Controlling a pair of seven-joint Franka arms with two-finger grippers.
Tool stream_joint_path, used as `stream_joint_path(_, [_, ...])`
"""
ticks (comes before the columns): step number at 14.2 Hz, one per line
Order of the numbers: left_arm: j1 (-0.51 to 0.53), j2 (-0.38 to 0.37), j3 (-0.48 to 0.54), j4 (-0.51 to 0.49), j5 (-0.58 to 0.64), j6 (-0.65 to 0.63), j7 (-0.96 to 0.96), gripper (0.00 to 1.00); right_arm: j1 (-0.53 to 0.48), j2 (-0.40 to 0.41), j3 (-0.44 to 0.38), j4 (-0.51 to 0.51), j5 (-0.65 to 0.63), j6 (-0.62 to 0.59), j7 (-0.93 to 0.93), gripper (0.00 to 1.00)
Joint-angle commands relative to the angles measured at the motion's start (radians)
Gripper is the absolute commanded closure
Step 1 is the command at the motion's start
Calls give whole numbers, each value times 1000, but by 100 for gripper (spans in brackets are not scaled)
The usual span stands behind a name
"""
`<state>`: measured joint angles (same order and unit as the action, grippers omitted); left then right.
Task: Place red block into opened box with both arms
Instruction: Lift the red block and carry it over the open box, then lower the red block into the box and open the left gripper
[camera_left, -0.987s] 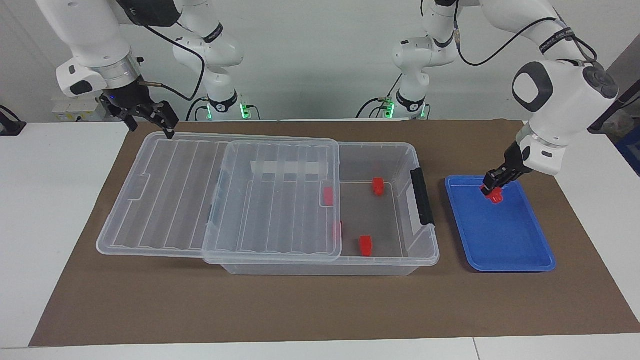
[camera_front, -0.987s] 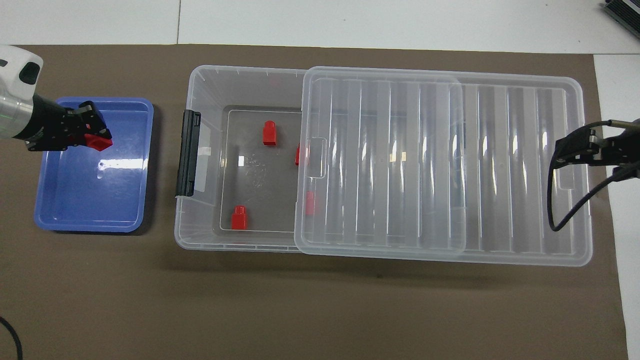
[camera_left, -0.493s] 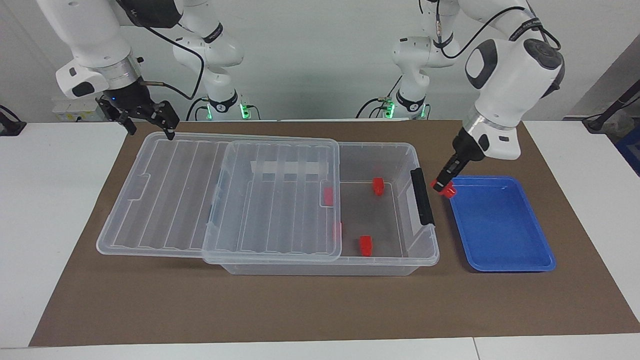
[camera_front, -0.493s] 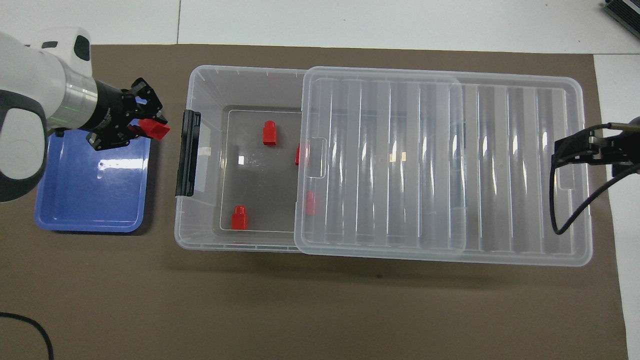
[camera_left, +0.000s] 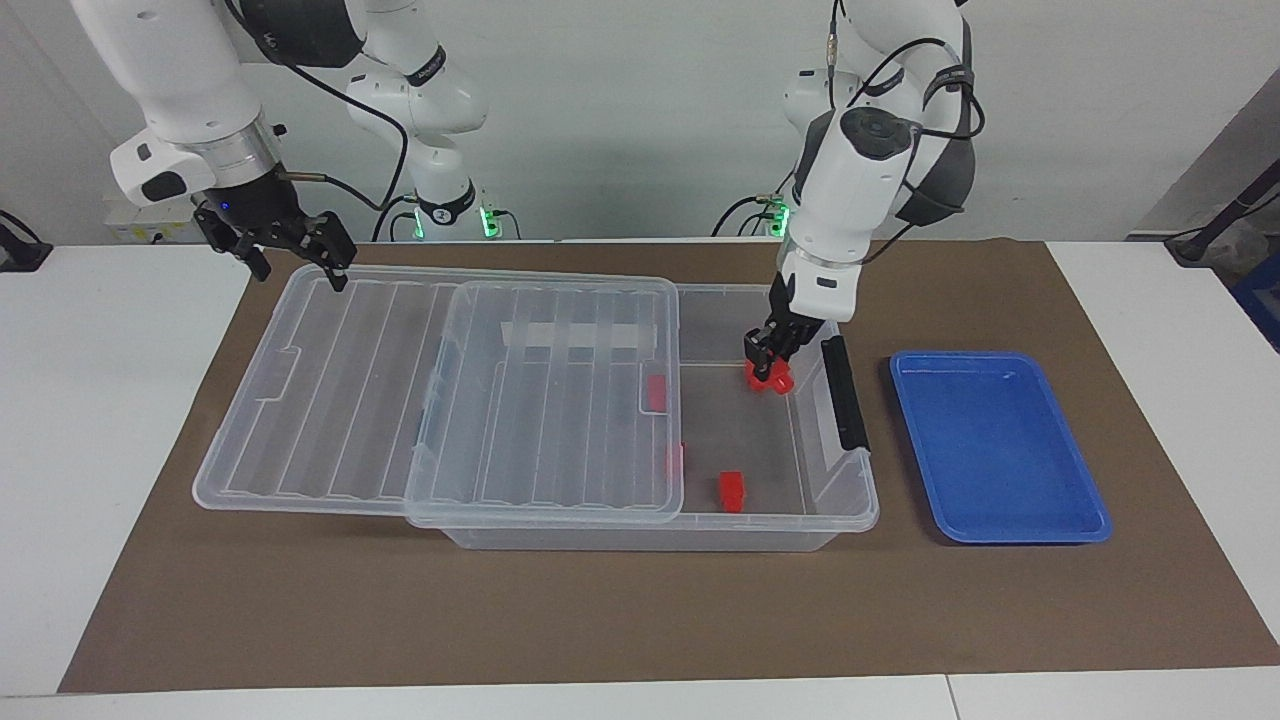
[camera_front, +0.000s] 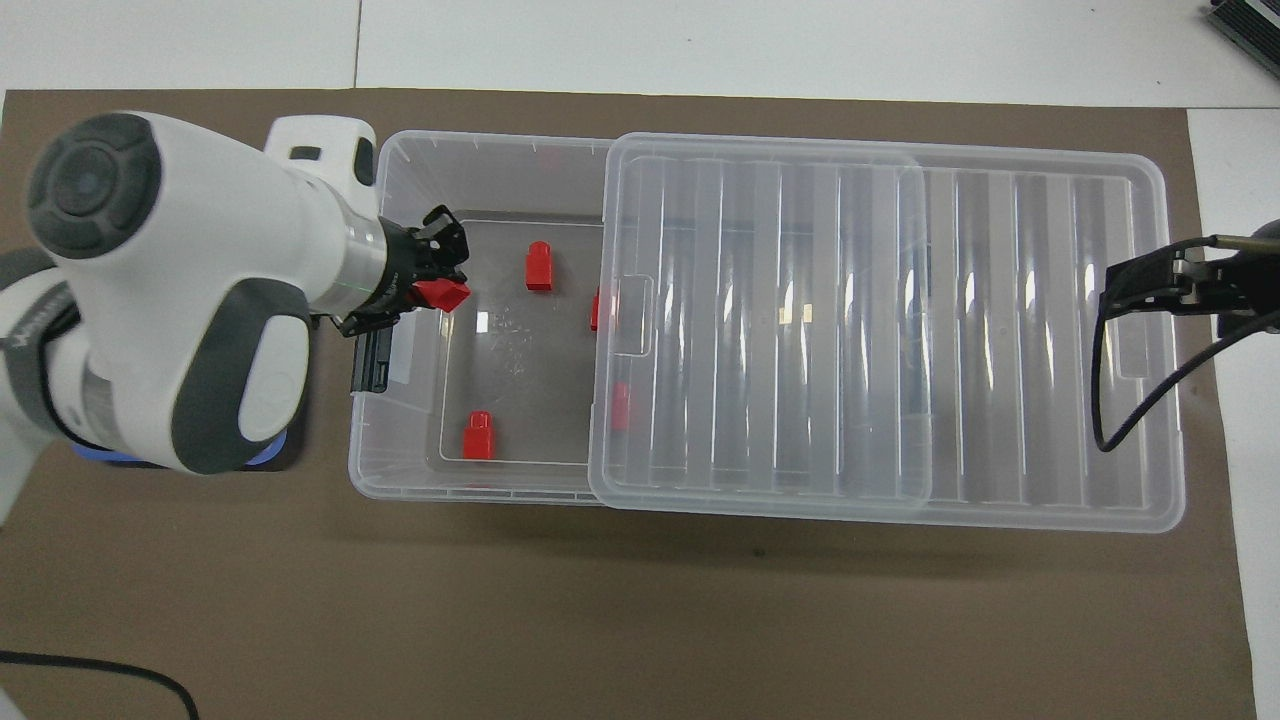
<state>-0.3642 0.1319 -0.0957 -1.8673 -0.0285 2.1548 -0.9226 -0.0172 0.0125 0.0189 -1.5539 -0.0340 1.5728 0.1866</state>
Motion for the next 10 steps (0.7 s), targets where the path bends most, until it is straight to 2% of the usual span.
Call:
stream_joint_path(1, [-25, 46, 14, -35, 57, 68, 25, 100, -30, -34, 3, -69, 14, 58, -30, 27])
stream_joint_path(2, [-41, 86, 14, -32, 96, 83, 21, 100, -49, -46, 3, -101, 14, 87, -27, 99])
stream_joint_path(5, [-45, 144, 17, -30, 108, 144, 18, 100, -92, -81, -4, -191, 14, 151, -51, 100])
stream_joint_path(7, [-48, 193, 19, -36, 120, 216, -13, 100, -125, -103, -7, -260, 13, 235, -55, 100])
stream_joint_path(10, [-36, 221, 19, -39, 170, 247, -12, 100, -213, -105, -7, -351, 11, 364, -85, 100])
